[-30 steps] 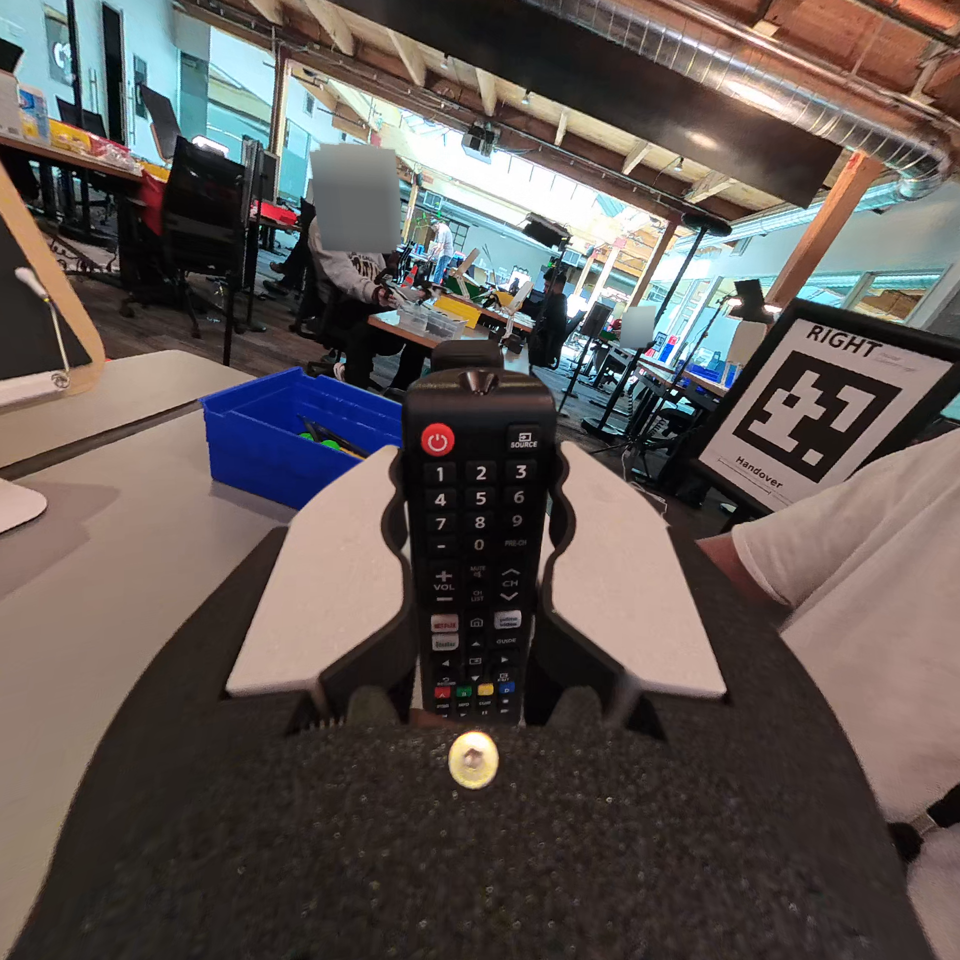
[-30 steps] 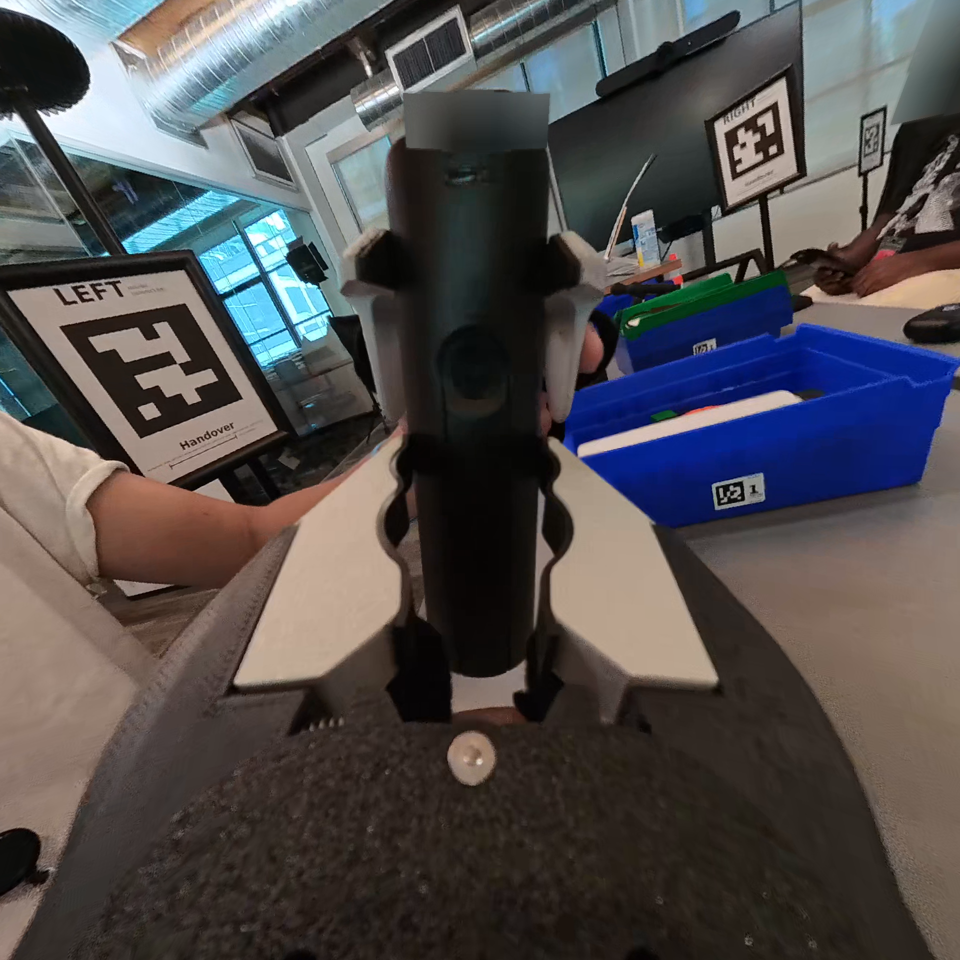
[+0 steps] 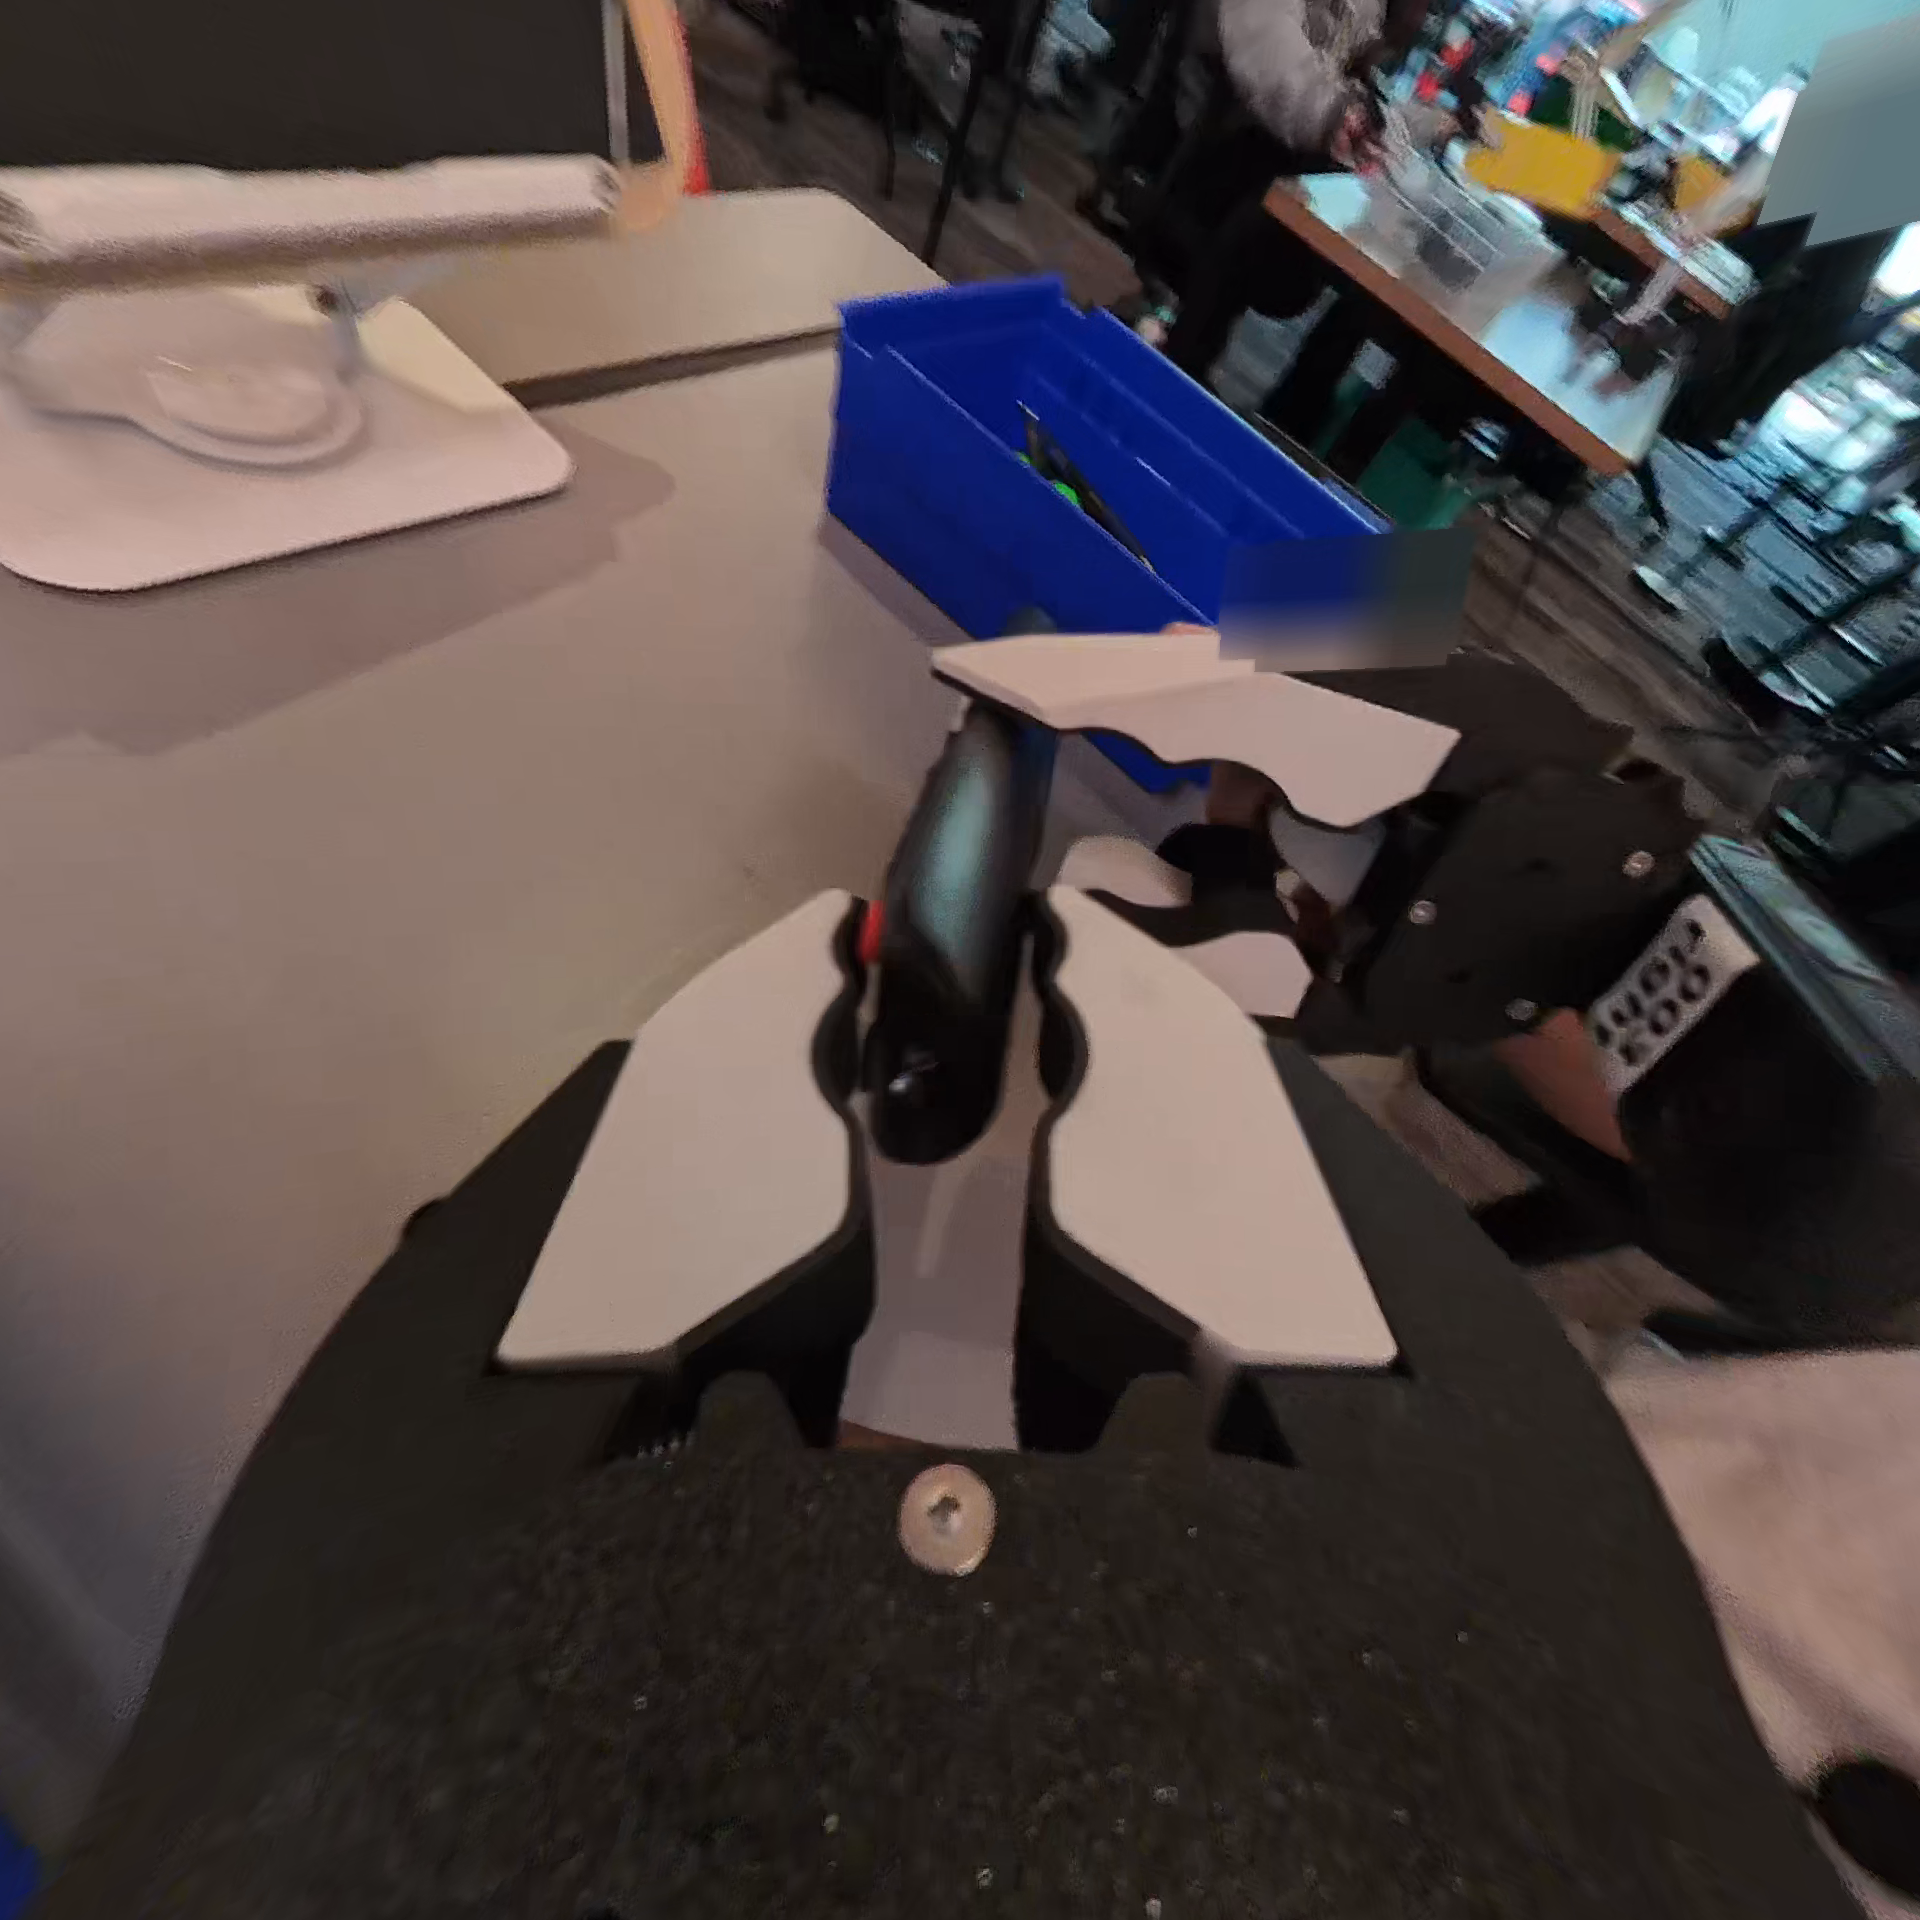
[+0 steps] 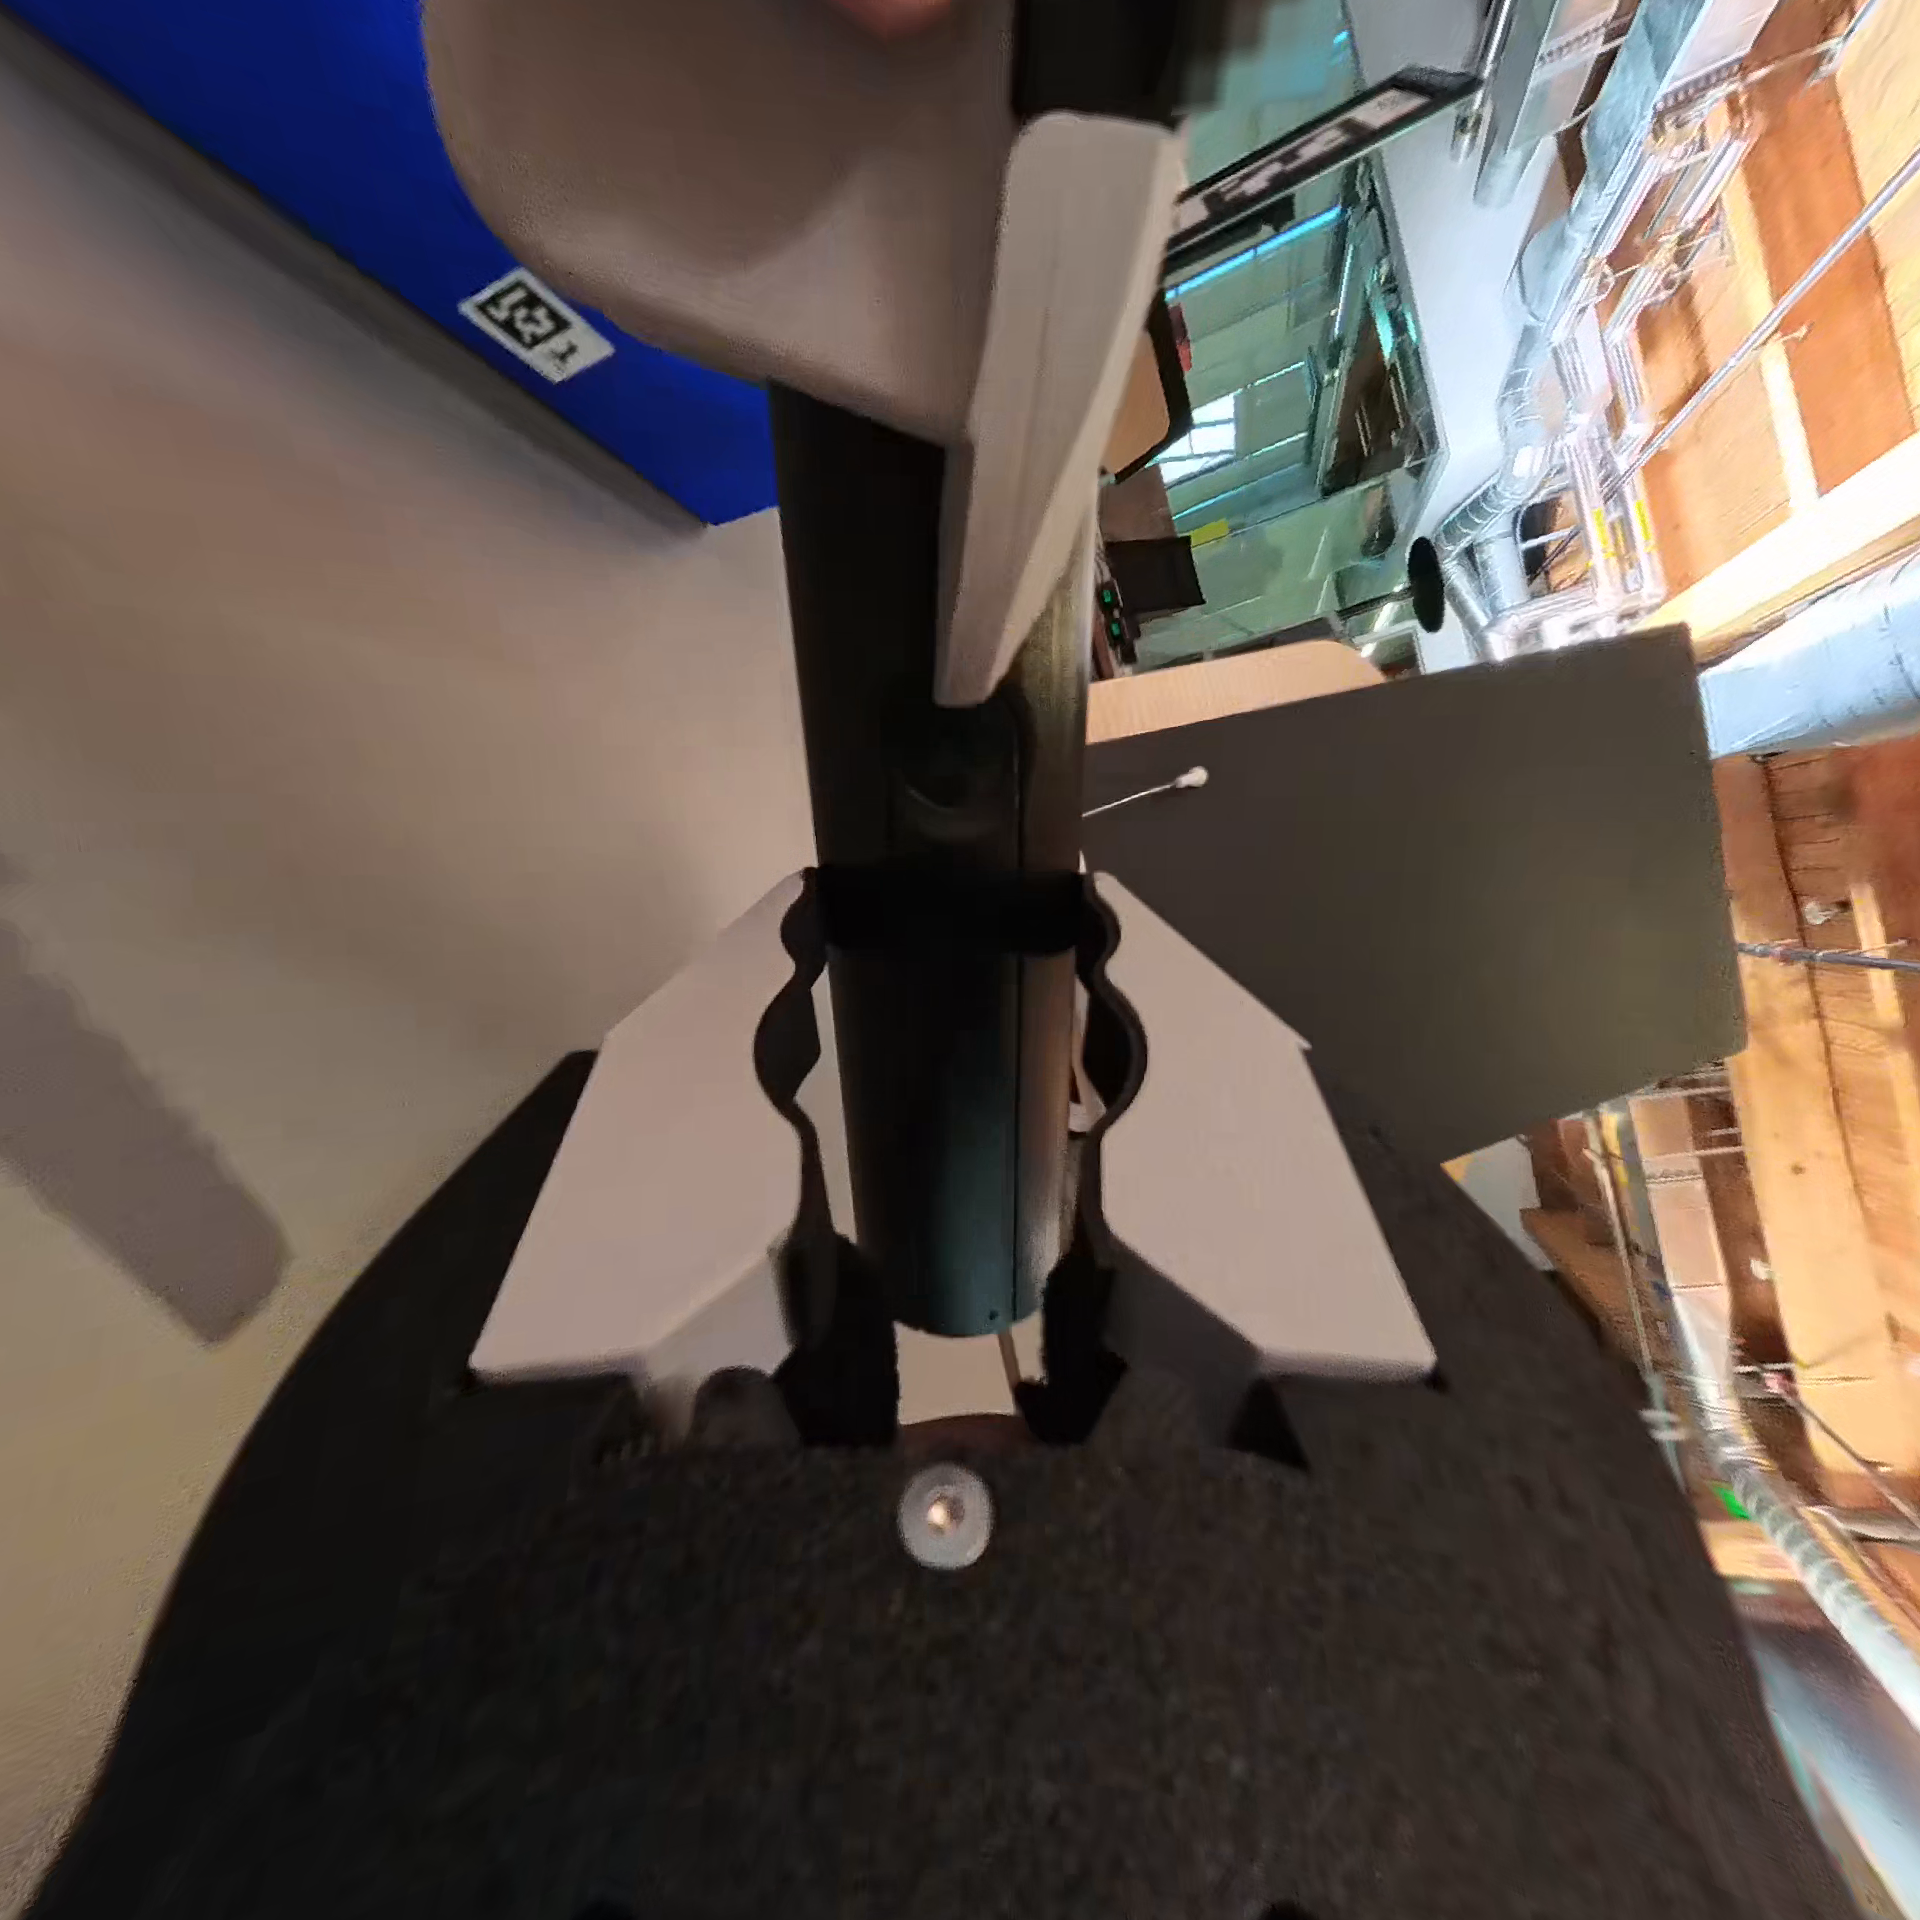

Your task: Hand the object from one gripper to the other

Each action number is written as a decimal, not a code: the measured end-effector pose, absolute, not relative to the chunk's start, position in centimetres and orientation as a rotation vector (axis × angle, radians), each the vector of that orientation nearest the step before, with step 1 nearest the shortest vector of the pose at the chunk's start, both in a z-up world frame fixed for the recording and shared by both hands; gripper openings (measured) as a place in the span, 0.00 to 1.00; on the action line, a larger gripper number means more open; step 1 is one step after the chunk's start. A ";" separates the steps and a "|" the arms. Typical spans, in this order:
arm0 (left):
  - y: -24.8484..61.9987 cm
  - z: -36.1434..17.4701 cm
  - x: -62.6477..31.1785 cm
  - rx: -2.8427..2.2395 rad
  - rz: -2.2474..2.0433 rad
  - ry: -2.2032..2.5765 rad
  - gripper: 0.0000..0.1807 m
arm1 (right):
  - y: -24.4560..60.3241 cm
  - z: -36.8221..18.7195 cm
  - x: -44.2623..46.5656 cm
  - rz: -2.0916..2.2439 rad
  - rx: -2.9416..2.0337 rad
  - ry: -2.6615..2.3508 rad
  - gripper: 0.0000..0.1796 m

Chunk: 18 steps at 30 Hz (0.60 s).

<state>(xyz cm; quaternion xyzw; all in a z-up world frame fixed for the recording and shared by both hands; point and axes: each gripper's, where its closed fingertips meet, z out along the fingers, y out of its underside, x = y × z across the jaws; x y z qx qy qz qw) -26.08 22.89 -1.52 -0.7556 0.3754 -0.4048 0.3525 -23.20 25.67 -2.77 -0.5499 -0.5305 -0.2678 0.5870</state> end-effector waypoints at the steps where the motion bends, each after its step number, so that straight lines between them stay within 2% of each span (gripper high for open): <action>1: 22.7 -1.9 -26.1 -1.967 -1.061 0.989 0.14 | 25.8 -3.1 -23.3 -0.637 -1.288 -1.246 0.27; 6: 22.9 -3.2 -26.4 -1.952 -0.966 1.080 0.13 | 25.7 -4.7 -23.4 -0.551 -1.323 -1.266 0.27; 10: 23.5 -2.4 -27.2 -1.896 -0.930 1.110 0.13 | 25.3 -3.6 -21.8 -0.325 -1.359 -1.164 0.29; 14: 23.9 -0.2 -28.9 -1.813 -0.980 1.095 0.13 | 25.0 -3.2 -19.8 0.300 -1.542 -0.959 0.35; 18: 23.7 1.9 -30.6 -1.747 -1.164 1.048 0.13 | 24.0 -0.3 -18.5 1.047 -1.453 -0.642 0.37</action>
